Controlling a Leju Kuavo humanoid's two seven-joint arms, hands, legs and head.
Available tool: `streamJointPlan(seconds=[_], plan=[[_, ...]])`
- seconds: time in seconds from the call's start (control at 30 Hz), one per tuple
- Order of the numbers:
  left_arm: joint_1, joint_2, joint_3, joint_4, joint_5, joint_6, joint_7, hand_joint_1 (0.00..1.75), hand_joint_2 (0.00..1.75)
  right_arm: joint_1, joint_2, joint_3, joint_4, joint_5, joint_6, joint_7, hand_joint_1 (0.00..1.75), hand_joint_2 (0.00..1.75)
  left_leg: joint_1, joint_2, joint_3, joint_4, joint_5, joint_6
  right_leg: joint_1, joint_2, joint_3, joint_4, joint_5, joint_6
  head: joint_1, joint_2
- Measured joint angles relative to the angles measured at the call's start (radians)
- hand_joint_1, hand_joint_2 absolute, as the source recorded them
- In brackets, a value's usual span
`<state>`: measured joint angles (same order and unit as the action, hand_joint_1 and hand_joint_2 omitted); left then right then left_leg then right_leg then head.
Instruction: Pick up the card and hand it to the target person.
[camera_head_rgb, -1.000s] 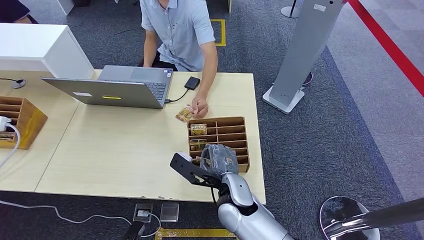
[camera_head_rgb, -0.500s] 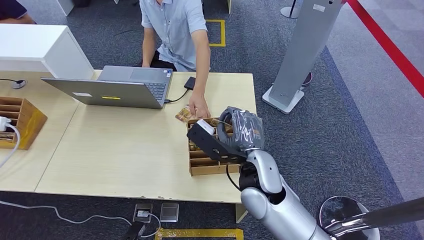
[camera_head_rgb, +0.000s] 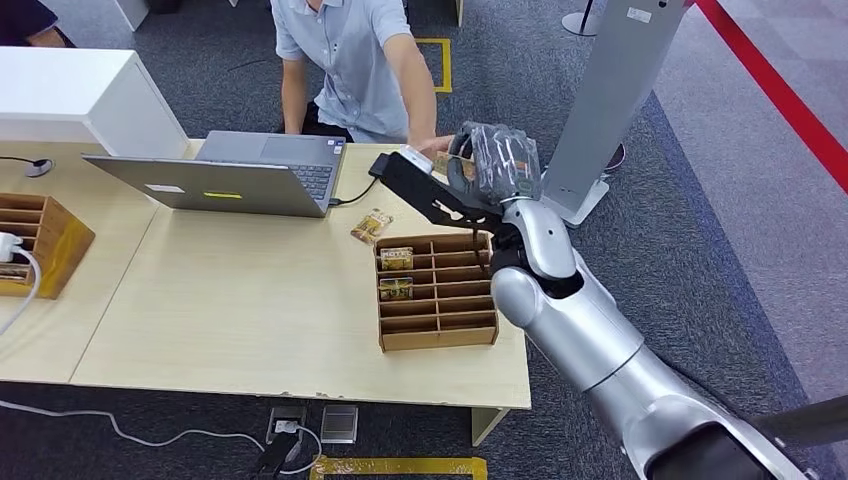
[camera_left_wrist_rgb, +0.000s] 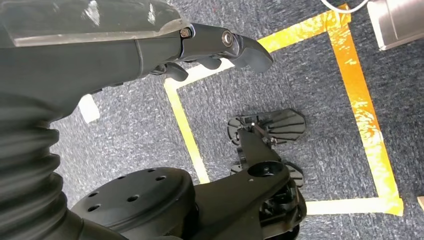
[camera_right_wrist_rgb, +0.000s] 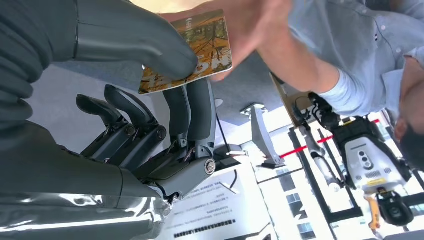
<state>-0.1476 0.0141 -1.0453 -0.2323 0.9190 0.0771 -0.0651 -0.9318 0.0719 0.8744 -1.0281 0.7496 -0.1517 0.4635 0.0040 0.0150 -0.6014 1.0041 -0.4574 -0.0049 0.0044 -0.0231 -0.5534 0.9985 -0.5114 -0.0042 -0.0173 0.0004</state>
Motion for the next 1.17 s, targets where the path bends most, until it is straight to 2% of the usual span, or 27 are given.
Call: streamJointPlan(seconds=[0.17,0.33,0.47,0.93,1.17], plan=[[-0.012,0.000,-0.001,0.000,-0.006,-0.012,0.023,0.00,1.75,-0.035,0.074,0.008,0.191,-0.018,0.000,-0.063,1.75,1.75,0.000,0.000,0.000,0.000,0.000,0.000,0.000,0.000,0.000,0.000,0.000,0.000,-0.001,0.000],[-0.016,0.000,-0.001,0.000,-0.010,-0.015,0.028,0.00,1.75,-0.042,0.130,0.016,0.335,-0.024,-0.014,-0.089,1.75,1.75,0.000,0.000,0.000,0.000,0.000,0.000,0.000,-0.001,-0.001,0.000,0.000,0.000,0.000,0.000],[-0.017,0.000,-0.001,0.000,-0.017,-0.020,0.028,0.00,1.75,-0.047,0.153,0.019,0.411,-0.025,-0.025,-0.098,0.00,1.75,0.000,0.000,0.000,0.000,0.000,0.000,0.000,0.000,-0.001,0.000,0.000,0.000,0.000,0.000],[-0.021,0.000,-0.002,0.000,-0.036,-0.019,0.026,0.00,1.75,-0.072,0.174,0.024,0.500,-0.069,-0.052,-0.130,0.00,1.75,0.000,0.000,0.000,0.000,0.000,0.000,0.000,0.000,-0.001,0.000,0.000,0.000,0.000,0.000],[-0.015,0.000,-0.002,0.000,-0.037,-0.013,0.013,0.00,1.75,-0.084,0.137,0.007,0.442,-0.150,-0.104,-0.140,0.00,1.75,0.000,0.000,0.001,0.000,0.000,0.000,0.000,0.000,-0.001,0.000,0.000,0.000,0.000,0.000]])
